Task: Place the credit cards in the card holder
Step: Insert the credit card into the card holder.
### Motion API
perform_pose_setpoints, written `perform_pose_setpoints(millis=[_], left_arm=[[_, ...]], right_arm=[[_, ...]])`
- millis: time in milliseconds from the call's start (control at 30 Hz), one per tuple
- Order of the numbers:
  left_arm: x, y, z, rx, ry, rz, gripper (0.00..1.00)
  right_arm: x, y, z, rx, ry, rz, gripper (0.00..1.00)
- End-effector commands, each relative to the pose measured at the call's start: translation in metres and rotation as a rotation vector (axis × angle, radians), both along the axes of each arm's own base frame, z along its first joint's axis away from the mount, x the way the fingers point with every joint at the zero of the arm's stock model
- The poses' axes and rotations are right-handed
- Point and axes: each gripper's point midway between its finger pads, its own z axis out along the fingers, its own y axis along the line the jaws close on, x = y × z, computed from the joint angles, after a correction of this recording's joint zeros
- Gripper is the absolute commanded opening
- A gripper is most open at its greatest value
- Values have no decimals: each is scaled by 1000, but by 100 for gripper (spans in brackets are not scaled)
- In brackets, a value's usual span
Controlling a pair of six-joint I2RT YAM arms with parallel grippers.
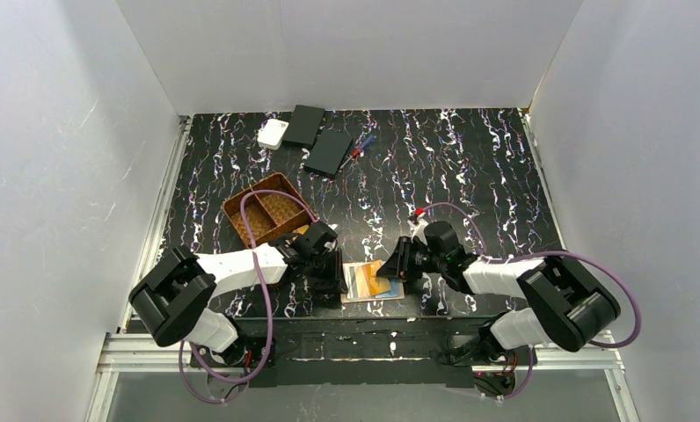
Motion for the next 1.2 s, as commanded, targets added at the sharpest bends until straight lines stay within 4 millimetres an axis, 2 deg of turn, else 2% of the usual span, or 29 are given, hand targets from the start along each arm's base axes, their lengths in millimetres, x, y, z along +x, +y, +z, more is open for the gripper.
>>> perform_pose_setpoints(millis=[0,133,300,467,667,867,1167], left_arm=[[-1,8,15,35,-31,-27,18],[-3,10,20,25,-37,-26,19],[-4,11,16,32,-31,-23,20],[-5,7,3,37,-1,-30,16],[-8,0,-8,43,23,-42,12],[-9,-3,-9,48,20,-53,11],[-10,-4,-8,48,16,-55,11]], right_arm=[[-13,-25,-18,-226,-25,126,42],[-16,-27,-15,-254,-43,188,52],[-13,-20,-14,-231,-42,191,49],[-11,-19,-14,-227,-51,182,37],[-12,-9,-12,-169,-35,168,17],[-13,9,-7,-132,-44,183,11],[-23,32,1,-38,-3,143,11]])
